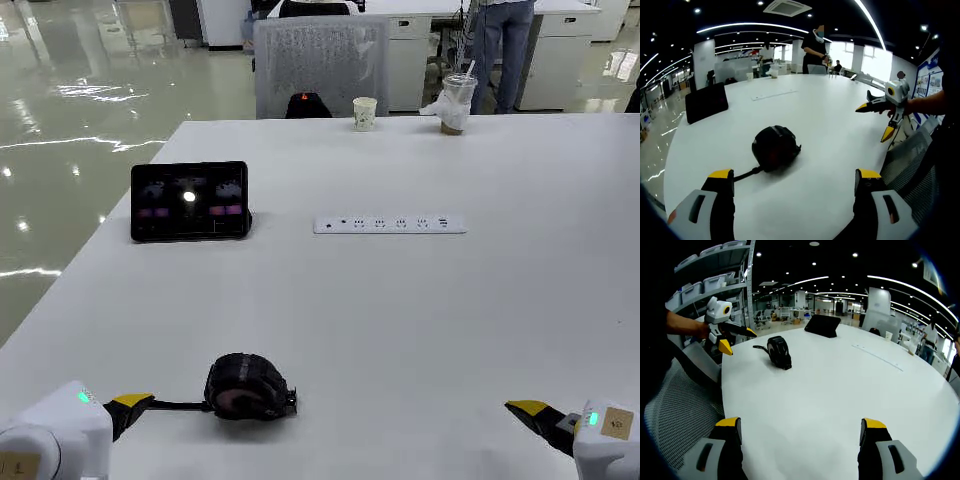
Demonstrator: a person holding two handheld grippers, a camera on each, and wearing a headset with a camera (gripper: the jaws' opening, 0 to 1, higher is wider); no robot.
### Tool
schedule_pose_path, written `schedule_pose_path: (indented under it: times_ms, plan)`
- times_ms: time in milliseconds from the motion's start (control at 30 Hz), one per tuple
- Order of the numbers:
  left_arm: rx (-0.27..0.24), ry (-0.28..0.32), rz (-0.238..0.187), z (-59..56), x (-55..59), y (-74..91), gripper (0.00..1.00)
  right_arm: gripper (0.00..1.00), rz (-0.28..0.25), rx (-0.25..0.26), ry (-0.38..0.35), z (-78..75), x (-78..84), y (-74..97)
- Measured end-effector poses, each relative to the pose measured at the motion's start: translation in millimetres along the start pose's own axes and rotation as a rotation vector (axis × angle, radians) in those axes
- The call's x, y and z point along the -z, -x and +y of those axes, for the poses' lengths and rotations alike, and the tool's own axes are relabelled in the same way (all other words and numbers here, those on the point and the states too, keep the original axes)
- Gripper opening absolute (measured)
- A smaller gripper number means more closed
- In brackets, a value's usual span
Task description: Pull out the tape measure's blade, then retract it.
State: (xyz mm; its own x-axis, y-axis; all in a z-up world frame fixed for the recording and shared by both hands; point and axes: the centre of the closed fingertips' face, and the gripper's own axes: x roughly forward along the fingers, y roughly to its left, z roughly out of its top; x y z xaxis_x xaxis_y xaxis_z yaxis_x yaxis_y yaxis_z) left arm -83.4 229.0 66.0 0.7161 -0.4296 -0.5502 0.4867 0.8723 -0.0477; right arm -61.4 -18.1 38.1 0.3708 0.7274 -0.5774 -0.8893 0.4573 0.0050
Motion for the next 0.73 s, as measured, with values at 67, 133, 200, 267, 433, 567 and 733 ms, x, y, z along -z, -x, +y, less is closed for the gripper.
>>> schedule_pose_path:
  times_ms: [67, 133, 200, 267, 433, 567, 733]
  plan:
    - [0.001, -0.005, -0.001, -0.6, -1.1, -0.1, 0.99, 0.99, 0.001, 0.002, 0.001, -0.4, 0.0, 0.1]
    - [0.006, -0.004, -0.004, -0.9, -1.8, -0.2, 0.99, 0.99, 0.002, 0.003, -0.001, -0.5, 0.2, 0.2]
    - [0.008, -0.004, 0.0, -0.5, -0.9, -0.3, 0.99, 0.99, 0.002, 0.004, -0.001, -0.8, 0.1, 0.3]
    - [0.013, -0.01, 0.001, -0.6, -0.8, 0.0, 0.99, 0.99, 0.003, 0.004, -0.002, -0.6, 0.4, 0.4]
    - [0.014, -0.019, 0.002, -0.3, -1.0, 0.7, 0.99, 0.99, 0.009, 0.005, -0.004, -1.2, 3.2, 0.7]
    - [0.014, -0.012, 0.003, 1.3, -1.3, 0.8, 0.99, 0.99, 0.013, 0.005, -0.004, -1.8, 4.3, 1.0]
    - [0.015, -0.018, 0.001, 1.2, -2.5, 1.6, 0.99, 0.99, 0.011, 0.005, -0.004, -2.2, 3.5, 1.3]
